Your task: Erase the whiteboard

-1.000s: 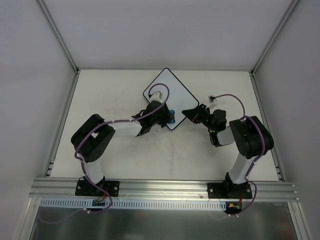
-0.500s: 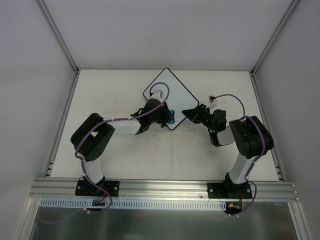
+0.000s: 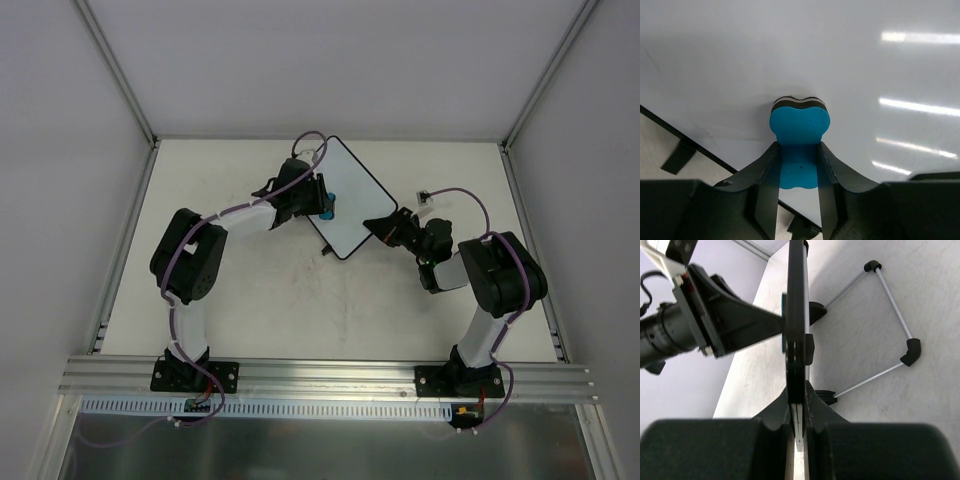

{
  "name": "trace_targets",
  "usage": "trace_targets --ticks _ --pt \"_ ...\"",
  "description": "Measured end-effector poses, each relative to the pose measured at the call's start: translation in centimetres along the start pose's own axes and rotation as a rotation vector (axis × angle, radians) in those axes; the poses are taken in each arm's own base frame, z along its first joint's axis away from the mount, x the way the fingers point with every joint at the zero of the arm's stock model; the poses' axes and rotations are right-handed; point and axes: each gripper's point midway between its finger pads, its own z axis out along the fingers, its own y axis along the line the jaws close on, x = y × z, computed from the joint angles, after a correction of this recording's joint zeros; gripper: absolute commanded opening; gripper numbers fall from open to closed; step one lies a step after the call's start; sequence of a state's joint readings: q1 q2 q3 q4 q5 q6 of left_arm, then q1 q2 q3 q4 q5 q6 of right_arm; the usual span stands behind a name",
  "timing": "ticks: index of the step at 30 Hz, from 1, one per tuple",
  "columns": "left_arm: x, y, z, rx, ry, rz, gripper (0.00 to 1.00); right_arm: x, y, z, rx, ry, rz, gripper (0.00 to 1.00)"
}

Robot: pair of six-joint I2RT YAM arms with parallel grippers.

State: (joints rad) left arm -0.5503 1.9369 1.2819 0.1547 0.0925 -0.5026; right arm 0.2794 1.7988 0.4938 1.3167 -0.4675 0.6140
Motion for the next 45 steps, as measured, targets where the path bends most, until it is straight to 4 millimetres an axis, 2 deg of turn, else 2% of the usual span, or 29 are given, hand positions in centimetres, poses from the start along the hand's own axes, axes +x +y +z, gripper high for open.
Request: trace_targets --ticks 4,10,13,18,20,23,26,30,34,38,42,45 --pt "-2.3 0.8 0.2 -0.01 -0.016 0.013 0.0 0.1 0.2 0.0 -0.007 0.004 0.017 0.0" --pt "-3.8 2.8 -0.8 -0.062 0.005 0.019 0.0 0.1 0.3 0.0 -0.009 0.005 0.023 0.0" --pt "-4.6 3.9 -2.3 -0.097 0.013 0.023 0.0 0.1 0.3 0.0 -0.008 0.006 0.024 0.0" --pt "-5.7 5.7 -6.3 -0.19 0.003 0.036 0.0 0.1 0.2 0.0 -0.008 0.006 0.024 0.0" --pt "-4.8 6.3 -7.9 -0.218 0.011 0.037 0.0 0.1 0.2 0.0 -0.008 0.006 0.024 0.0" --pt "-2.2 7.9 -9.1 -0.263 0.061 0.036 0.0 0.1 0.2 0.0 -0.008 0.006 0.024 0.0" --pt "1.3 9.7 -9.1 -0.305 0.151 0.038 0.0 0.1 0.2 0.0 -0.008 0.006 0.023 0.0" --pt "4.2 11.4 -8.8 -0.343 0.239 0.033 0.0 0.1 0.2 0.0 -0.008 0.006 0.023 0.0" --pt "5.3 12.3 -8.4 -0.357 0.274 0.045 0.02 0.1 0.2 0.0 -0.008 0.006 0.02 0.0" --pt "5.5 12.4 -8.3 -0.358 0.282 0.053 0.06 0.1 0.2 0.0 -0.008 0.006 0.019 0.0" --pt "5.8 12.7 -8.1 -0.361 0.295 0.065 0.2 0.1 0.2 0.0 -0.008 0.006 0.019 0.0" --pt "6.2 13.2 -7.9 -0.37 0.308 0.062 0.4 0.1 0.2 0.0 -0.009 0.006 0.017 0.0"
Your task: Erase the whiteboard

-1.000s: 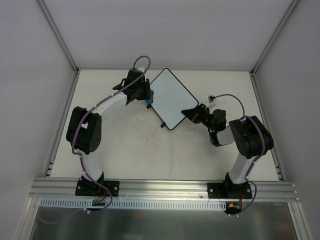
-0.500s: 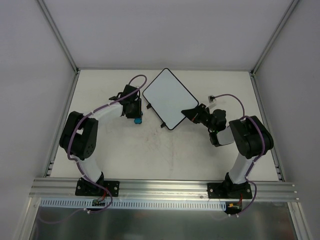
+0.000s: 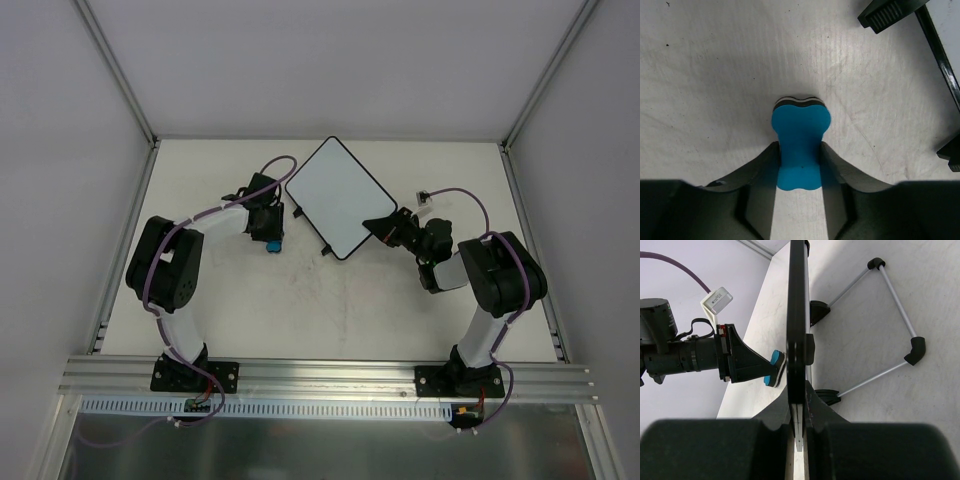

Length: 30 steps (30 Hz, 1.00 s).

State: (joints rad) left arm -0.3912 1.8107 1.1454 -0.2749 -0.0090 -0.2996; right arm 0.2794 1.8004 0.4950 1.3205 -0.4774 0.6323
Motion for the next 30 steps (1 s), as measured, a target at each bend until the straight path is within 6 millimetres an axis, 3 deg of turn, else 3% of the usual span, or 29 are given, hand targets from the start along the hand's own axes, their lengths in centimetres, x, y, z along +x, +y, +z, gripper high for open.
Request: trace_targets --ticks 1,7,11,13,21,25,30 --pt "0.1 0.1 0.1 -0.002 0.003 0.002 0.47 0.0 0.0 0.0 0.0 0.0 0.0 0.0" --pt "0.7 0.3 0.3 -0.01 0.017 0.005 0.62 0.0 0.0 0.0 0.0 0.0 -0.001 0.0" --pt "0.7 0.7 0.3 -0.028 0.013 0.005 0.77 0.0 0.0 0.0 0.0 0.001 -0.001 0.0" --pt "0.7 0.9 0.4 -0.037 0.01 0.006 0.97 0.0 0.0 0.0 0.0 0.001 -0.001 0.0" --pt "1.5 2.1 -0.4 -0.092 -0.004 0.0 0.99 0.0 0.0 0.0 -0.001 0.002 -0.004 0.0" --pt "1.1 2.2 -1.7 -0.092 -0.035 -0.004 0.99 0.0 0.0 0.0 -0.002 0.002 -0.008 0.01" --pt "0.3 2.0 -3.8 -0.076 -0.095 -0.01 0.99 0.0 0.0 0.0 -0.002 0.002 -0.02 0.09"
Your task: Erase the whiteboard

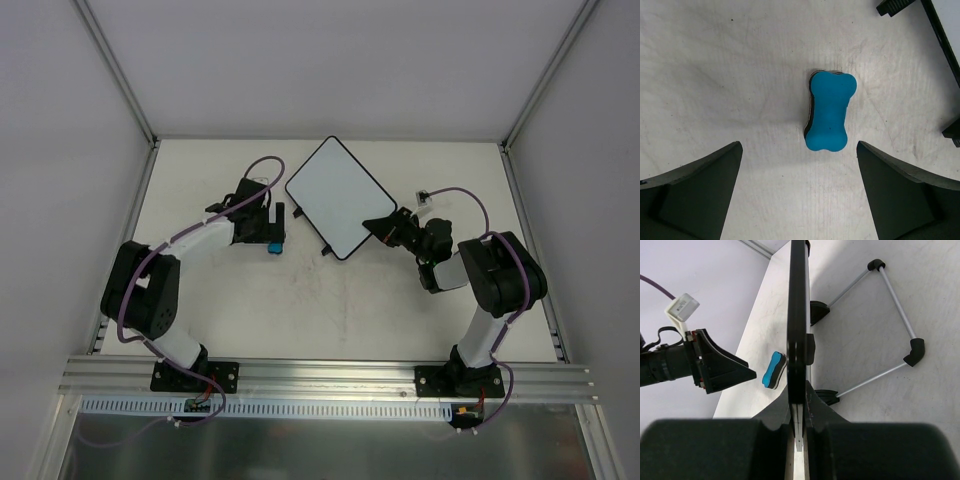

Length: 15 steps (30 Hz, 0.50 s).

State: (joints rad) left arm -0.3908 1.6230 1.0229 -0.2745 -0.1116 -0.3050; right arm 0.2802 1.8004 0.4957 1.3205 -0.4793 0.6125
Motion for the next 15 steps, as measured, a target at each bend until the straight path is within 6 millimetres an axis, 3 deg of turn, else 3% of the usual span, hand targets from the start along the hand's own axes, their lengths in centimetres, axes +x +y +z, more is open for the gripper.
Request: trace_targets --ticks 4,11,15 --pt "-0.2 0.1 -1.0 0.007 -0.026 -0.005 0.99 0.2 0.1 0.0 -0.003 0.008 -0.008 0.28" --pt "0.4 0.3 -1.4 0.007 -0.024 -0.005 0.99 0.5 0.0 0.0 -0.004 0.018 -0.022 0.34" --pt "0.5 0.4 -1.4 0.006 -0.021 -0.005 0.99 0.5 0.0 0.0 -0.003 0.018 -0.026 0.44"
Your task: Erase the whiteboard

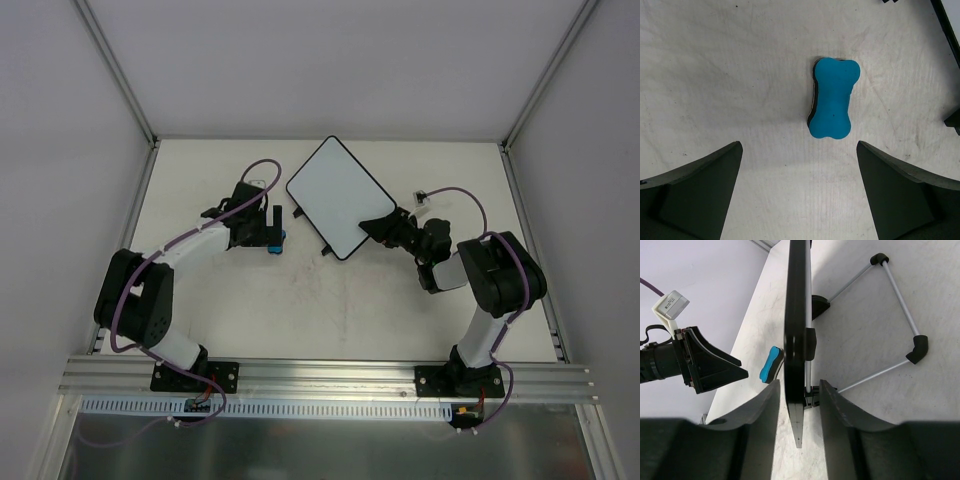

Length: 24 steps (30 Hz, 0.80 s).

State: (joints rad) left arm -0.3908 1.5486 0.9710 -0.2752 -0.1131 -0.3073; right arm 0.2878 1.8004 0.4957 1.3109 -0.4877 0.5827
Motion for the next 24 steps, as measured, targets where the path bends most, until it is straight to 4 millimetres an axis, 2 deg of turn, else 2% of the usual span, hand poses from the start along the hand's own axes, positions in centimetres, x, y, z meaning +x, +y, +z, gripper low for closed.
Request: trace_targets --ticks 1,2,4,5,6,14,20,24 --pt "0.0 0.0 0.0 0.0 0.0 0.0 0.99 0.0 0.0 0.0 0.0 0.0 -0.001 0.47" --pt "0.0 0.0 0.0 0.0 0.0 0.0 0.99 0.0 0.0 0.0 0.001 0.0 -0.001 0.57" --pt "0.0 0.0 -0.2 0.001 -0.003 0.0 0.99 0.0 0.0 0.0 0.002 0.001 -0.002 0.69" --pt "0.0 0.0 -0.2 0.002 -0.005 -0.001 0.99 0.0 -0.1 0.0 0.002 0.001 -0.005 0.81" --pt "-0.1 0.0 -0.3 0.003 -0.008 -0.001 0.99 0.0 -0.1 0.0 0.003 0.002 -0.006 0.99" --pt "-0.5 0.0 -1.3 0.013 -0.037 -0.005 0.99 -1.0 0.9 -0.4 -0.001 -0.025 -0.056 0.99" --pt "-0.7 0.0 -2.2 0.022 -0.063 -0.008 0.99 -2.0 1.6 -1.6 0.033 -0.058 -0.115 0.99" --pt "-1.2 0.0 -3.2 0.031 -0.095 -0.014 0.99 -2.3 1.2 -2.5 0.082 -0.071 -0.139 0.99"
